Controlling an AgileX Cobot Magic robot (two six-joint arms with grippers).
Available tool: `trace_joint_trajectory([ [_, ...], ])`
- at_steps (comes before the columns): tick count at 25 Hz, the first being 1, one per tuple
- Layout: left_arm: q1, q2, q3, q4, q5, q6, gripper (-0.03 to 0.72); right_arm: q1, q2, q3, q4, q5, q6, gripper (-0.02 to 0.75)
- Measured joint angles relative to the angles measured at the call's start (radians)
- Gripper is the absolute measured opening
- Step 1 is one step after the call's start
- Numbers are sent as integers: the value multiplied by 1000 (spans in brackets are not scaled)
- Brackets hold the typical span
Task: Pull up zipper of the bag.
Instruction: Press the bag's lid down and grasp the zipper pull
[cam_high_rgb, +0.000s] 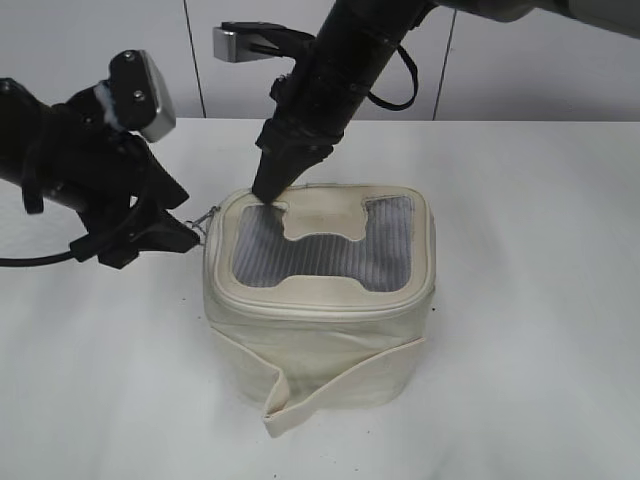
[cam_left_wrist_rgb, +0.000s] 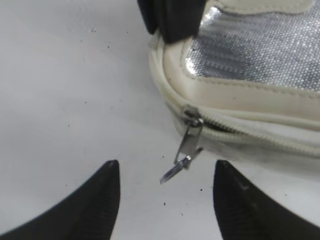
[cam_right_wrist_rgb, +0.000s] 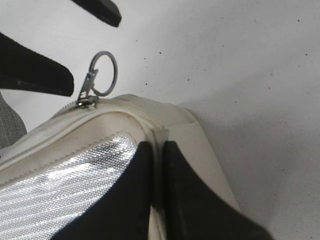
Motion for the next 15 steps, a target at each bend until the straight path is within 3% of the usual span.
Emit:
trace_joint_trajectory([
  [4,-39,4,0,65,-19,1,425,1,0,0,0,0,0,38],
  [11,-43,12,0,73,-74,2,237,1,0,0,-3,0,0,37],
  [15,-45,37,0,62,-64,3,206,1,0,0,-4,0,0,36],
])
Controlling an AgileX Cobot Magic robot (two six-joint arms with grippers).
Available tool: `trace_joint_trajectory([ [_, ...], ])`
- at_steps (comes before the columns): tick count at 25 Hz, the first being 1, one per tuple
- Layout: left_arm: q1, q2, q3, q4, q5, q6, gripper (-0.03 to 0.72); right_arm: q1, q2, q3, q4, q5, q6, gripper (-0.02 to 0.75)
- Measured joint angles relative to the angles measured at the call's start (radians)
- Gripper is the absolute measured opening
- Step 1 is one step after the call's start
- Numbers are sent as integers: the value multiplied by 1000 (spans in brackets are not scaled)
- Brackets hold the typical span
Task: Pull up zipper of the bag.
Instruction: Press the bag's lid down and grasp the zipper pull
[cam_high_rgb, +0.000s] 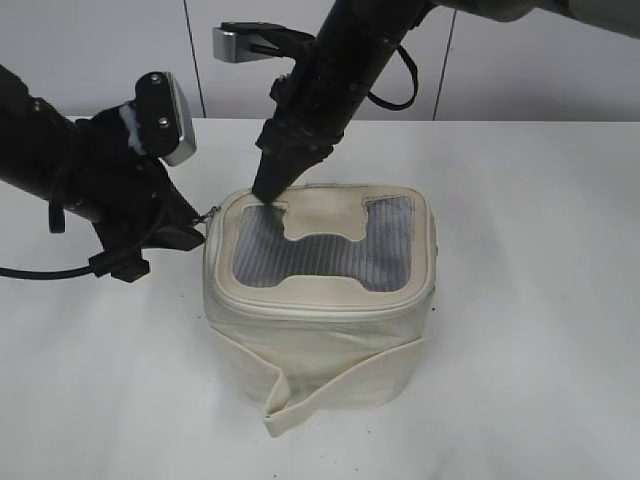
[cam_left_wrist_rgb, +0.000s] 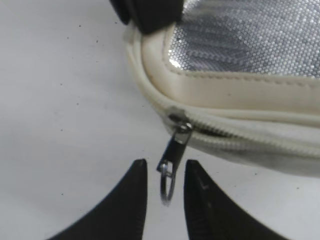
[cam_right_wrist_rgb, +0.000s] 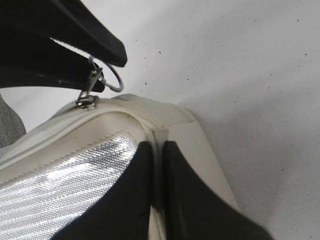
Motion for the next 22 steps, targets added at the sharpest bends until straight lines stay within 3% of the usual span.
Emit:
trace_joint_trajectory([
  [2,0,4,0,0,16,0,158,0,0,0,0,0,0,36],
  [4,0,4,0,-1,26,0,49,0,0,0,0,0,0,36],
  [6,0,4,-1,-3,34,0,5,0,0,0,0,0,0,36],
  [13,0,-16,-1,15,73,-74,-2,0,0,0,0,0,0,36],
  [22,-2,-95,-1,103,171,-289,-2,4,-4,0,-6,0,17,36],
])
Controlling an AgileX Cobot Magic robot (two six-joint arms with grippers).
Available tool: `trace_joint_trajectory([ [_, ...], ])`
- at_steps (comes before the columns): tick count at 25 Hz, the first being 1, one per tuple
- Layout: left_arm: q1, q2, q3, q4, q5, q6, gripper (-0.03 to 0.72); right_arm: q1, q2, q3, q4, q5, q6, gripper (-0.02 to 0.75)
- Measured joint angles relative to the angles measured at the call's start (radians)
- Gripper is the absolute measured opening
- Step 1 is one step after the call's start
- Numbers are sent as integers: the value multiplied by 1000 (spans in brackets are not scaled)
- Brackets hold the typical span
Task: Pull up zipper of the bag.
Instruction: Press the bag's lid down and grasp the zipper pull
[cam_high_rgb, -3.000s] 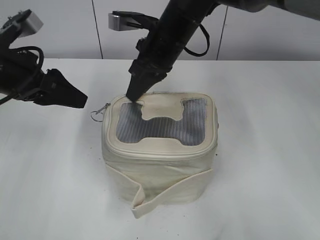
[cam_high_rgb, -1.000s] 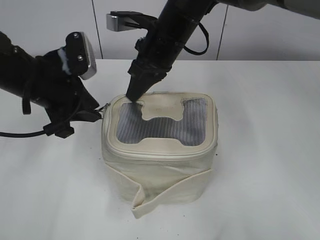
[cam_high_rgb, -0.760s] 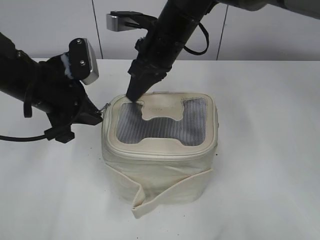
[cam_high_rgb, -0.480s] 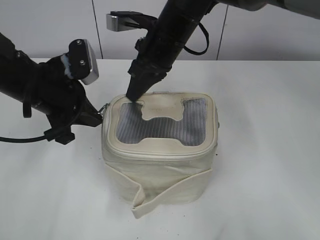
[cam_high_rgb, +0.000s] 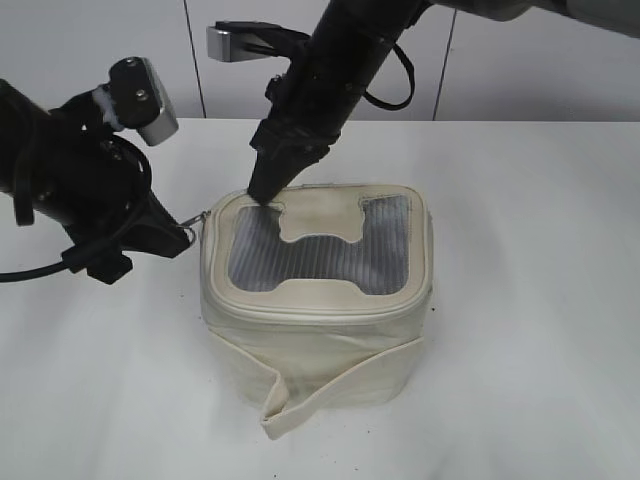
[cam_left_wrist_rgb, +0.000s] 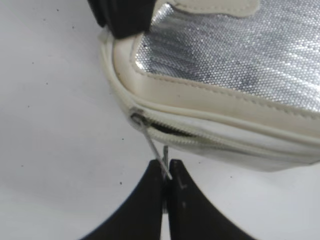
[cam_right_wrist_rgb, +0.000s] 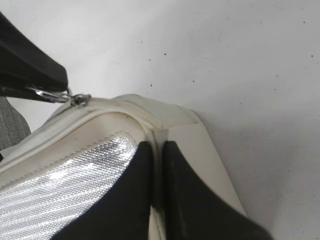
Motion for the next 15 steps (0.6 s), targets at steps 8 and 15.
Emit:
trace_joint_trajectory([
  [8,0,-59,0,41,112,-137,-2,2,-1,0,-2,0,16,36],
  [15,0,-90,-4,50,251,-248,-2,2,-1,0,-15,0,24,36],
])
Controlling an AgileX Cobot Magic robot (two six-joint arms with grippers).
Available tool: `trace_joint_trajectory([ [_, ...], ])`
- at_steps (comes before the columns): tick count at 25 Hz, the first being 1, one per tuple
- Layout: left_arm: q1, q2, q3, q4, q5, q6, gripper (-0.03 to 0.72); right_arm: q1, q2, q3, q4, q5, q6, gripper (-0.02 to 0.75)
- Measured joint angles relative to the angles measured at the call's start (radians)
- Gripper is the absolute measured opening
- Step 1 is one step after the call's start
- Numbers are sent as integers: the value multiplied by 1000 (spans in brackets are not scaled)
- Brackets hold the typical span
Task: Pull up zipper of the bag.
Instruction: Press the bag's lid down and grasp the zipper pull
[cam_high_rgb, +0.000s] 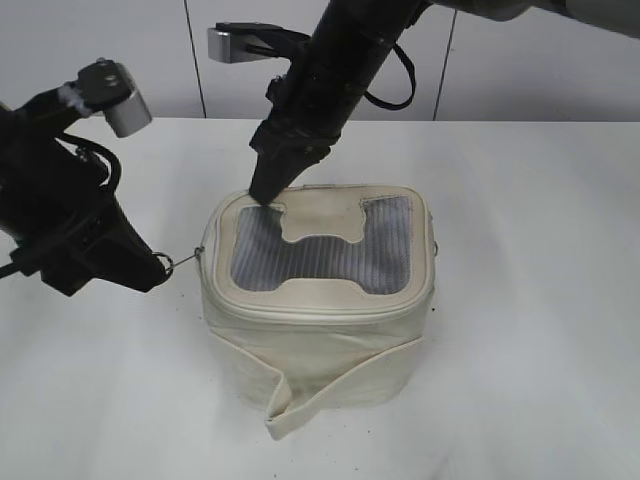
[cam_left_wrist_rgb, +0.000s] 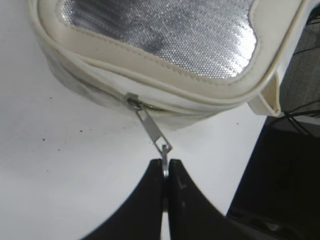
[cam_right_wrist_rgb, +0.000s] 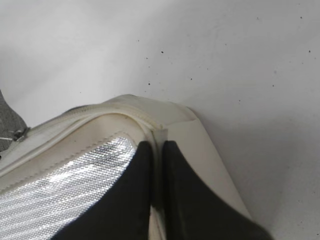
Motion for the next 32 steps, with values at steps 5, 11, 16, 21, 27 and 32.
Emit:
trace_joint_trajectory([
  [5,-2,-1,-2,-1,45,-56,-2,0,0,0,0,0,7,36],
  [11,-113,-15,-2,11,74,-128,-2,0,0,0,-1,0,15,36],
  [16,-250,-16,-2,19,29,-197,-2,0,0,0,-3,0,18,36],
  [21,-387,-16,3,-31,-161,-205,-2,0,0,0,-7,0,19,36],
  [27,-506,29,4,-89,-357,-206,-2,0,-1,4,-7,2,15,36],
  [32,-549,55,-7,-121,-429,-206,-2,0,-1,4,-6,2,15,36],
])
